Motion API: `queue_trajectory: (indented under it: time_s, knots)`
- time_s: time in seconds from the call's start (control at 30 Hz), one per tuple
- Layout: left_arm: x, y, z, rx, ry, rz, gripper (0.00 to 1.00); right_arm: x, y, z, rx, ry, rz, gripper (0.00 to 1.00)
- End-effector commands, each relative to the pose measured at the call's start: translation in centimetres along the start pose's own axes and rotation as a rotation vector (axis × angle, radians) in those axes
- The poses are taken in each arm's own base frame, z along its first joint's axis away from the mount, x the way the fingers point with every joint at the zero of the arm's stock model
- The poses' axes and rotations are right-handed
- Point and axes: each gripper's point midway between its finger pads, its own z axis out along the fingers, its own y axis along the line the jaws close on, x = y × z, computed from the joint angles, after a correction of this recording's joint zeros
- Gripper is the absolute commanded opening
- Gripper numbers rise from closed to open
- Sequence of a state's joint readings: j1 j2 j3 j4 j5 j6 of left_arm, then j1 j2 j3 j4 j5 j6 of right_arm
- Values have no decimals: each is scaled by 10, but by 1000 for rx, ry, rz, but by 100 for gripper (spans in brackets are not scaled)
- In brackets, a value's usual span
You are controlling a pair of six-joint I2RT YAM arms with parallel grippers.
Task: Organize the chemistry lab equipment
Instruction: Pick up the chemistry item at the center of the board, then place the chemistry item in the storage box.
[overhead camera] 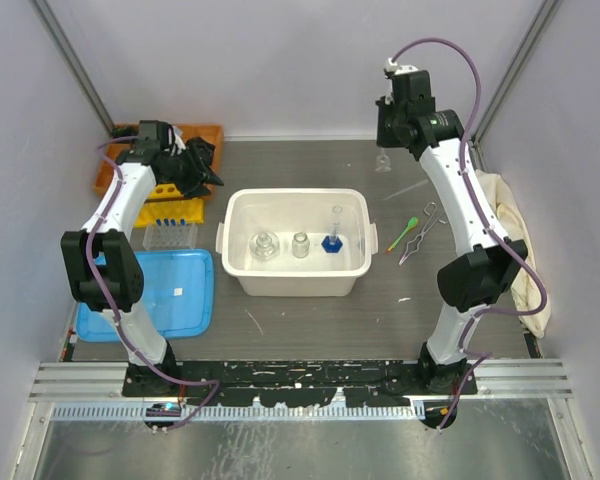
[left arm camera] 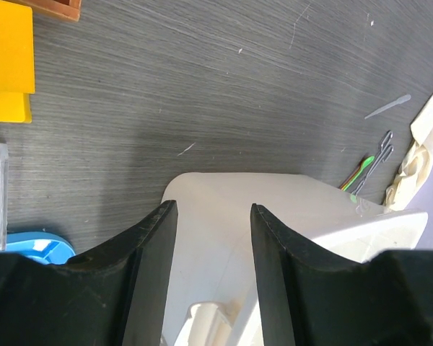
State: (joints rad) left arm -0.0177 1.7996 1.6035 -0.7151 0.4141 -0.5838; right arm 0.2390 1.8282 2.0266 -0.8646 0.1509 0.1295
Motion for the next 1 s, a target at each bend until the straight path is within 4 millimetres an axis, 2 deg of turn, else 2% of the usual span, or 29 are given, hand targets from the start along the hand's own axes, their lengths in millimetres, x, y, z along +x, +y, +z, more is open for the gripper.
queue_trajectory:
  time_s: [0.0, 0.07, 0.17, 0.27, 0.47, 0.7, 0.97]
  knots:
    - [-8, -15, -15, 58, -46, 32, 47, -39, 69, -61, -267, -141, -130, 1]
    - [-9, -15, -15, 59, -51, 33, 47, -31, 98, -74, -338, -134, -206, 1]
    - [-9, -16, -15, 65, -52, 29, 46, -9, 137, -88, -408, -122, -363, 1]
    - [-9, -18, -14, 73, -54, 26, 46, 21, 161, -92, -436, -82, -527, 1]
    - [-6, -17, -13, 77, -47, 22, 46, 64, 175, -90, -499, 11, -688, 1]
    - [-1, -13, -14, 70, -44, 19, 46, 115, 180, -91, -615, 122, -819, 1]
    - [1, -9, -13, 59, -40, 19, 46, 165, 201, -114, -766, 252, -835, 1]
